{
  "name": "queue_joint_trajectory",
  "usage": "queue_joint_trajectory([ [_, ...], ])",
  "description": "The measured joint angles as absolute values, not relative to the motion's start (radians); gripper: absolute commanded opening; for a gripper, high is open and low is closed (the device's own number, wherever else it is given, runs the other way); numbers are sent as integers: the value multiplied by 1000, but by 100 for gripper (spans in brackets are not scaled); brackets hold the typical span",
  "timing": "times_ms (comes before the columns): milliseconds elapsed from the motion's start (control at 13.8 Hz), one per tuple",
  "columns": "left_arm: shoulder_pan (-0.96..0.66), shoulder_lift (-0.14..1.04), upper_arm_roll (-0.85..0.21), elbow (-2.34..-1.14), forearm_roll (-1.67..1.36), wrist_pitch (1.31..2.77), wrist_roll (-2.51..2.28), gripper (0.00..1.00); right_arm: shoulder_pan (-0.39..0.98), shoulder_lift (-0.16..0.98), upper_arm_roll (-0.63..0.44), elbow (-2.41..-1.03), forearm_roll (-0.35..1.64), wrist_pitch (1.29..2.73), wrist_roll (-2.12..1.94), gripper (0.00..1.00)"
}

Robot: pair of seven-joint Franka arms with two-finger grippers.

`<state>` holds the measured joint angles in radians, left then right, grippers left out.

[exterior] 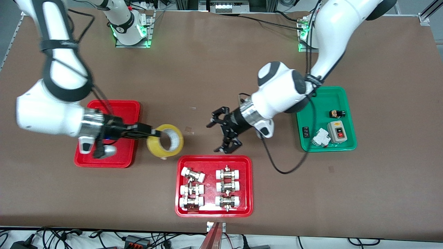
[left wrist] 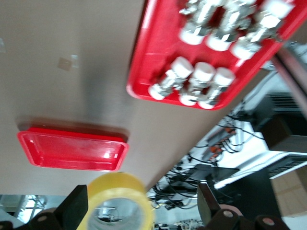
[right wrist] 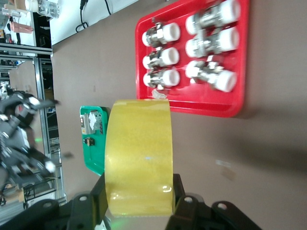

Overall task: Left arm passes tape to right arm into tray
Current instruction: 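Lower the tape into the empty red tray and open the right gripper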

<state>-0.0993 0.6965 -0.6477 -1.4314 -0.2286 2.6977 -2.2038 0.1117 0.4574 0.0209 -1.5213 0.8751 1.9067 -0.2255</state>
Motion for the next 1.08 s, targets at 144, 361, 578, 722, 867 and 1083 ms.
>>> queue_joint_trajectory([
  [144,-45,649,-650,-1427,-218,2599,-2144,100,8,473,16,-1524,872,1783,-327,0],
  [361,48,563,-651,-1426,-215,2298,-1847,100,-153,550,11,-1531,839,1624,-488,0],
  [578,154,499,-652,-1414,-215,1934,-1447,100,-261,639,12,-1532,735,1578,-627,0],
  [722,214,480,-651,-1385,-215,1740,-1179,100,-300,685,12,-1531,680,1574,-692,0],
  [867,288,466,-651,-1364,-208,1597,-959,100,-320,722,12,-1531,638,1574,-751,0],
  [1083,358,420,-654,-1346,-9,1388,-701,100,-329,773,13,-1530,611,1592,-840,80],
])
